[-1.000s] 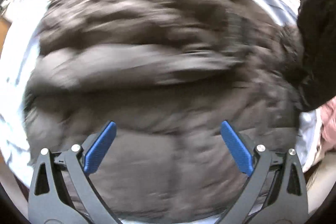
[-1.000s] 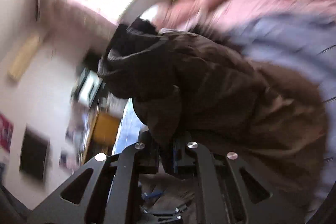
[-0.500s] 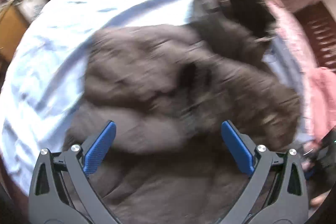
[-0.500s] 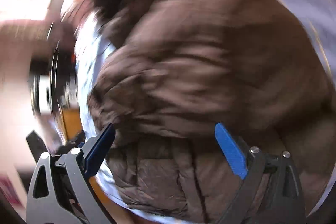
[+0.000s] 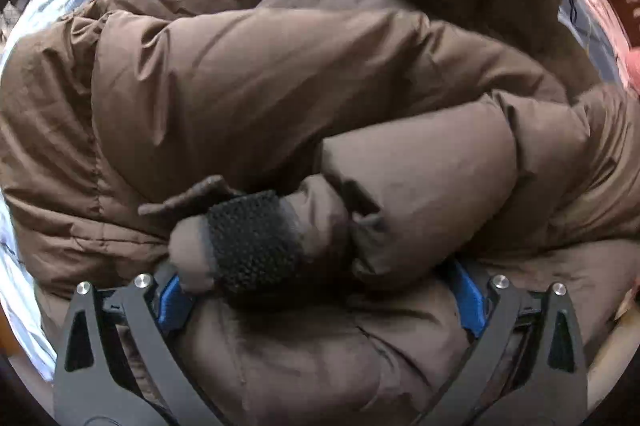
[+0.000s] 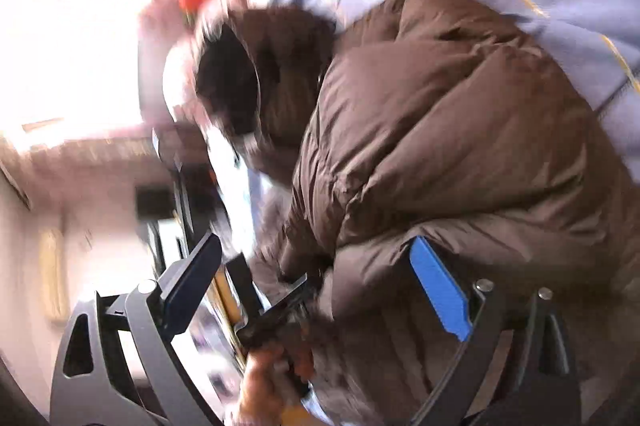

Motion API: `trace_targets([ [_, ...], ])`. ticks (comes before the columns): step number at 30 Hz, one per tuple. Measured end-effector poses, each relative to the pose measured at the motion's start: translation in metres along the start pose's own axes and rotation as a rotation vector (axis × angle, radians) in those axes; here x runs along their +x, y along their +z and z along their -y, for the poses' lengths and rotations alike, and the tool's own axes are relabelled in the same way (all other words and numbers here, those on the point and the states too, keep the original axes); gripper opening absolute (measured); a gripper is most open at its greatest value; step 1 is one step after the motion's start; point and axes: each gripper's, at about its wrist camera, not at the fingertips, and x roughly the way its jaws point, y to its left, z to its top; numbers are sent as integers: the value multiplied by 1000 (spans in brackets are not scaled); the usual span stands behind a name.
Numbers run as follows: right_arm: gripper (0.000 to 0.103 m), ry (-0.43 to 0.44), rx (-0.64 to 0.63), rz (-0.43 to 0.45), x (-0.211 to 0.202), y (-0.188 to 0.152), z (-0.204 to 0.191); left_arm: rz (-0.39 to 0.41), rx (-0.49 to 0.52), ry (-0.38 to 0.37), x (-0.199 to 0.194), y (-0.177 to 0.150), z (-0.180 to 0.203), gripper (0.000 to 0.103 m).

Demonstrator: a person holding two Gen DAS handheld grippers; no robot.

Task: Fold large clothes

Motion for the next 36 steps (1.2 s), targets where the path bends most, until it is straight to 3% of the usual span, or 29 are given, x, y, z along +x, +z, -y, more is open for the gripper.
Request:
trace_targets([
  [1,96,-62,-37,-54,-1,1,-3,2,4,15,0,-1,1,101],
  [3,96,-124,-76,-30,-18,1,-5,0,-16,23,1,-2,0,101],
  [7,96,79,44,115,-76,10,11,-5,-44,11,4,-7,-8,101],
  [11,96,-75,140,104,-61,70,11,9,-34,24,1,-28,-21,101],
  [13,96,-77,172,51,-39,101,5,14,-34,31,1,-34,-25,101],
  [16,96,-376,163,-52,14,134,-14,23,-45,32,3,-43,-30,101],
  [19,96,-589,242,-129,57,146,-4,39,-48,34,2,-51,-36,101],
  [21,94,-679,299,-125,74,148,11,47,-48,32,0,-60,-38,101],
  [22,78,-703,305,-120,78,149,15,50,-48,30,0,-63,-41,101],
  [23,51,-742,302,-102,80,148,18,51,-47,27,3,-62,-39,101],
  [24,44,-784,297,-76,76,146,19,52,-48,23,0,-67,-37,101],
  [26,22,-745,276,-50,61,139,15,53,-49,19,-12,-74,-31,101],
  [28,13,-683,242,-5,35,130,7,57,-45,15,-12,-76,-34,101],
  [30,9,-650,233,56,12,128,3,61,-46,10,-11,-78,-37,101],
  [34,6,-493,214,330,-45,144,-5,74,-57,-23,-21,-76,-40,101],
  [36,6,-495,194,388,-51,153,6,76,-26,-36,-24,-76,-33,101],
])
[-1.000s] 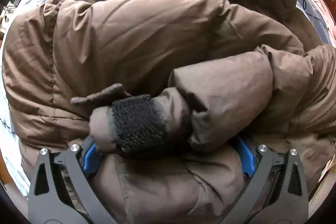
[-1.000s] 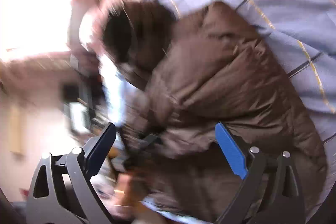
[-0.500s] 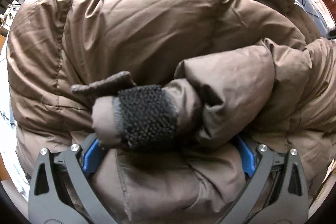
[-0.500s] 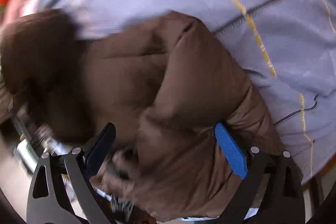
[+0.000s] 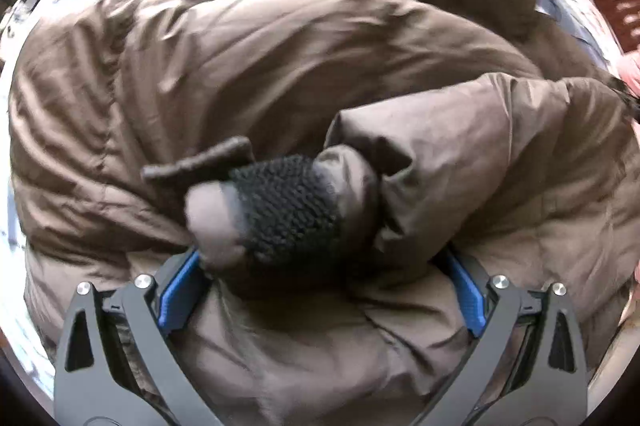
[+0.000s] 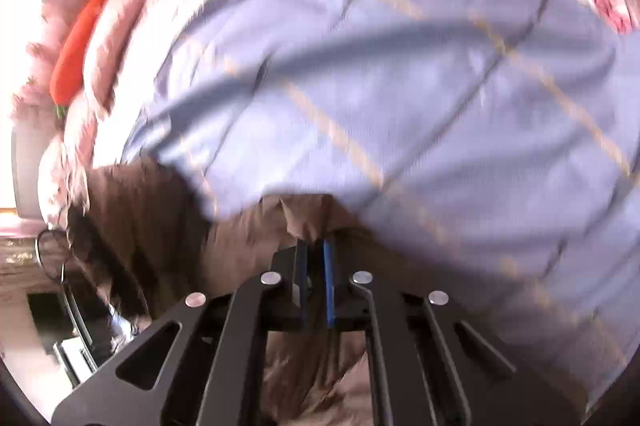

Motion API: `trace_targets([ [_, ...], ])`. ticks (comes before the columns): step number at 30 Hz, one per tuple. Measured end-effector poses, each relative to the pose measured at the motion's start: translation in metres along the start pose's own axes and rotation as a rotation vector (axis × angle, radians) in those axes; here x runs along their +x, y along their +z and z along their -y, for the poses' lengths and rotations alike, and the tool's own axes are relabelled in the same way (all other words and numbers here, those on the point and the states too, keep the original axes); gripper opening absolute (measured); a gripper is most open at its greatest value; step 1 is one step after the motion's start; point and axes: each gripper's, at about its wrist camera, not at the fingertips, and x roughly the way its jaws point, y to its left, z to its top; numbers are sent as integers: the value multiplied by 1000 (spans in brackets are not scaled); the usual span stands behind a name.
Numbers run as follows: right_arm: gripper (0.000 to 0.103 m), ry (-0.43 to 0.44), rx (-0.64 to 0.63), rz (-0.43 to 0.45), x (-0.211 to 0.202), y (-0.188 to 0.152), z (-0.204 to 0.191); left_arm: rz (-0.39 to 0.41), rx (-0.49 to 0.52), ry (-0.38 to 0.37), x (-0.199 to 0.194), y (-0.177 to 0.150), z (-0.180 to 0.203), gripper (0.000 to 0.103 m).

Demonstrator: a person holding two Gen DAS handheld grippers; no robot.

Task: Fold large clothes

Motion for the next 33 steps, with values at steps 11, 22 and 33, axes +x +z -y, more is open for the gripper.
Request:
trace_targets([
  [11,66,211,-231,79,-63,-45,13,175,67,68,-84,-14,1,101],
  [22,36,-131,-606,-194,78,-137,-5,-94,-6,33,7,31,-9,101],
  [33,39,-157,-751,-104,3,-167,15,3,4,123,-46,-17,-34,101],
])
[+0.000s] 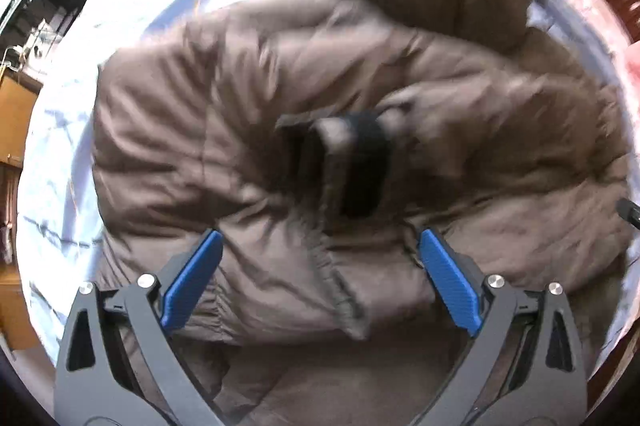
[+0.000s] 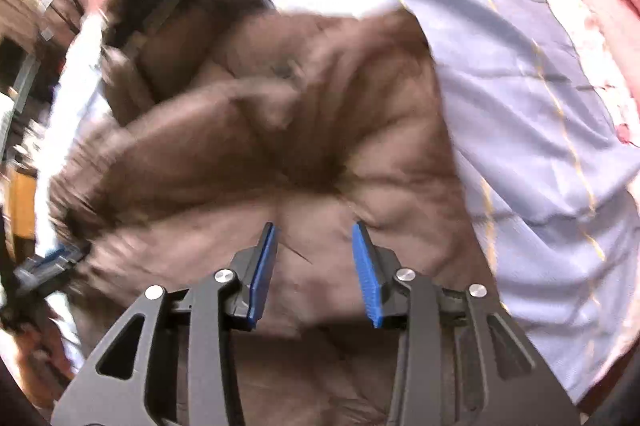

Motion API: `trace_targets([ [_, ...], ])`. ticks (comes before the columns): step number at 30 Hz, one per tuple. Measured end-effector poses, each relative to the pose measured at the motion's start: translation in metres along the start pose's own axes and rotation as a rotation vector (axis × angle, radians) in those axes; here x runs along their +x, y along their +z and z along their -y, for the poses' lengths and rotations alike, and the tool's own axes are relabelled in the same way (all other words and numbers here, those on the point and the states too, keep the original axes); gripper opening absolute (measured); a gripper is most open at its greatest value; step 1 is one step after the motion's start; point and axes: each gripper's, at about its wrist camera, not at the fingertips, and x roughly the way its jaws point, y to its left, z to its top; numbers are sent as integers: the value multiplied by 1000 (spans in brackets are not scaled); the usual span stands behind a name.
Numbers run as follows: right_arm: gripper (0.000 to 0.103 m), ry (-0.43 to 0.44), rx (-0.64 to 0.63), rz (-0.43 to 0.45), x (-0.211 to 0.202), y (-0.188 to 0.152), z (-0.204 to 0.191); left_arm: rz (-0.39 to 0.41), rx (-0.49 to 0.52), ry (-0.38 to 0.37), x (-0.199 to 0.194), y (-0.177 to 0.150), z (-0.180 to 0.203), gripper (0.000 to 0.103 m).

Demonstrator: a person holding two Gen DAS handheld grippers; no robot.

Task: Fold large clothes

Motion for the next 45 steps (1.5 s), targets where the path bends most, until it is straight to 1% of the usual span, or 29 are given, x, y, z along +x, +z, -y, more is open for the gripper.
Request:
trace_targets([
  [2,39,-5,37,-49,25,-4,8,-47,-31,-20,24,1,-5,101],
  [3,39,4,61,-68,39,-6,12,-49,-23,-10,29,2,-3,101],
  [6,45,-39,47,-79,45,-4,5,-37,18,21,17,1,2,101],
  [8,72,14,67,-61,27,-7,4,-1,7,7,-10,-11,-11,101],
  [9,79,66,89,-39,12,-13,7,7,0,8,-19,-20,-20,101],
  [10,89,92,100,-21,2,-18,12,8,-9,21,-31,-37,-37,101],
  [11,96,96,110,6,-16,-30,22,0,-15,52,-40,-55,-58,101],
  [13,102,27,127,37,-46,-59,49,-40,-16,112,-44,-92,-94,101],
  [15,102,-38,162,24,-54,-90,78,-121,-26,133,-36,-128,-135,101],
  [16,102,-65,211,-19,-53,-110,102,-182,-40,116,-28,-145,-153,101],
  [18,102,-58,311,-112,-40,-149,131,-281,-92,28,-14,-178,-184,101],
  [19,102,-36,348,-140,-37,-162,139,-292,-114,2,-12,-185,-190,101],
  [20,102,12,405,-185,-25,-179,152,-313,-155,-54,-7,-195,-197,101],
  [22,102,82,459,-243,-6,-196,158,-342,-205,-111,1,-203,-197,101],
  [24,102,186,516,-308,14,-210,155,-375,-236,-118,11,-207,-195,101],
  [26,102,317,552,-332,25,-219,143,-403,-245,-119,17,-211,-188,101],
  [27,102,306,516,-337,27,-219,133,-416,-240,-112,21,-212,-183,101],
  [28,102,256,472,-343,28,-218,125,-426,-230,-93,28,-212,-179,99],
  [29,99,171,388,-361,36,-210,110,-426,-220,-76,29,-213,-177,95],
  [30,90,135,340,-368,38,-210,102,-425,-220,-84,33,-206,-173,82],
  [31,53,110,315,-365,38,-210,96,-429,-223,-98,33,-201,-154,65],
  [32,37,121,313,-367,39,-209,94,-429,-219,-117,32,-198,-148,53],
  [33,31,149,329,-365,37,-208,94,-428,-196,-116,29,-192,-138,36],
  [34,25,158,335,-358,35,-209,92,-424,-147,-90,26,-189,-126,26],
  [36,21,114,284,-339,22,-208,88,-413,-57,-28,20,-186,-103,20],
  [37,20,95,264,-329,18,-209,85,-409,-40,-5,19,-189,-92,19],
  [39,17,74,270,-300,4,-212,80,-409,-65,3,18,-192,-88,19],
  [41,15,85,316,-260,-10,-214,73,-414,-104,-6,14,-196,-92,19],
  [45,14,45,294,-235,-25,-217,58,-416,-13,73,3,-199,-93,19],
])
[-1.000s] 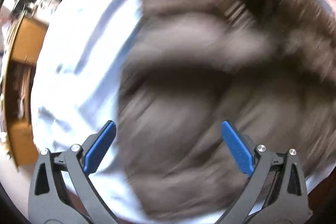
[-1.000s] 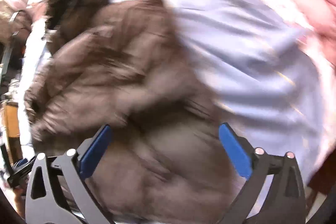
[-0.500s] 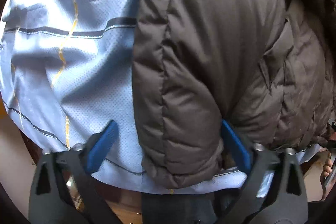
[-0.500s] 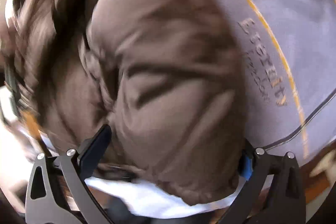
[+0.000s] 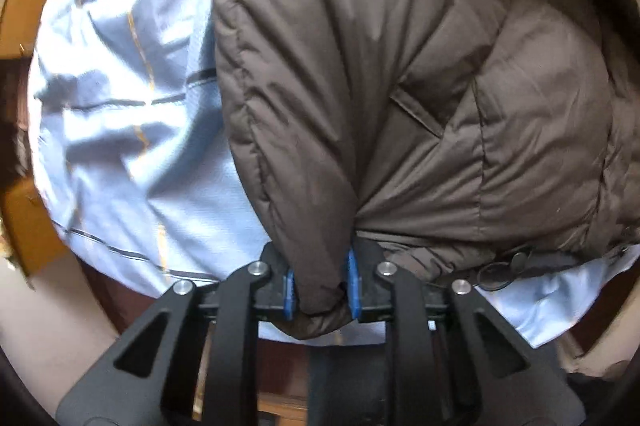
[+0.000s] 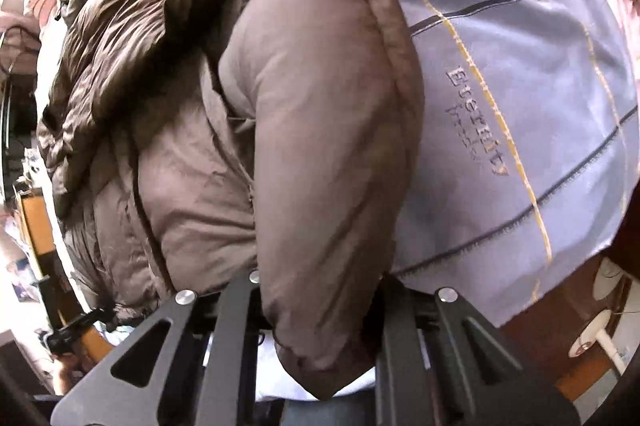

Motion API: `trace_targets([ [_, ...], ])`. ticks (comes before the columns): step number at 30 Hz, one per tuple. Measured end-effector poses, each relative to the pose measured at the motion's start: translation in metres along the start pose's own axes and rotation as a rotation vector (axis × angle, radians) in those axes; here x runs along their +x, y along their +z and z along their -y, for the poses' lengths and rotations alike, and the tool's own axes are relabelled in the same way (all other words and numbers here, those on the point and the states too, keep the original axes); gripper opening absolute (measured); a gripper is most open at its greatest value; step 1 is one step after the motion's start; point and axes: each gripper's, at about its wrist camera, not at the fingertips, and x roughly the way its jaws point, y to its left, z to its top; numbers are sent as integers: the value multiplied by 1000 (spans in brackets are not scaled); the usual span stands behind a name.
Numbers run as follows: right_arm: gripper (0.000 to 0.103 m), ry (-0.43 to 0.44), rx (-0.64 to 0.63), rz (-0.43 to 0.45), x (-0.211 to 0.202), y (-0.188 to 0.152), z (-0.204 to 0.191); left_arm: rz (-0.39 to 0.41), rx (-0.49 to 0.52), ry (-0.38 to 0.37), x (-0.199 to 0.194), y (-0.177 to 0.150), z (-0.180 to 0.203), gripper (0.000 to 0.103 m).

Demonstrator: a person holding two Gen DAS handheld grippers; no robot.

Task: Fold large clothes

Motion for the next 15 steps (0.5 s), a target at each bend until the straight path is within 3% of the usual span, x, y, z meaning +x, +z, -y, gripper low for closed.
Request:
trace_targets([
  [3,21,-8,72,-56,23,20,13,-47,-53,-1,15,12,9,21],
  [4,31,-15,107,-91,37,21,23,-56,-70,-9,16,14,10,21],
  [6,58,-49,111,-115,38,37,27,-24,-96,-60,3,17,7,25],
  [7,82,-66,94,-103,28,40,26,22,-112,-105,-13,19,2,41],
  [8,95,-70,82,-78,18,41,25,57,-123,-134,-29,23,-2,53],
  [9,95,-81,74,-32,0,43,25,123,-143,-141,-53,24,-7,76],
  [12,95,-132,91,97,-50,56,26,256,-138,-115,-103,41,-8,80],
  [15,95,-60,68,202,-82,97,6,397,-104,-158,-152,90,3,85],
])
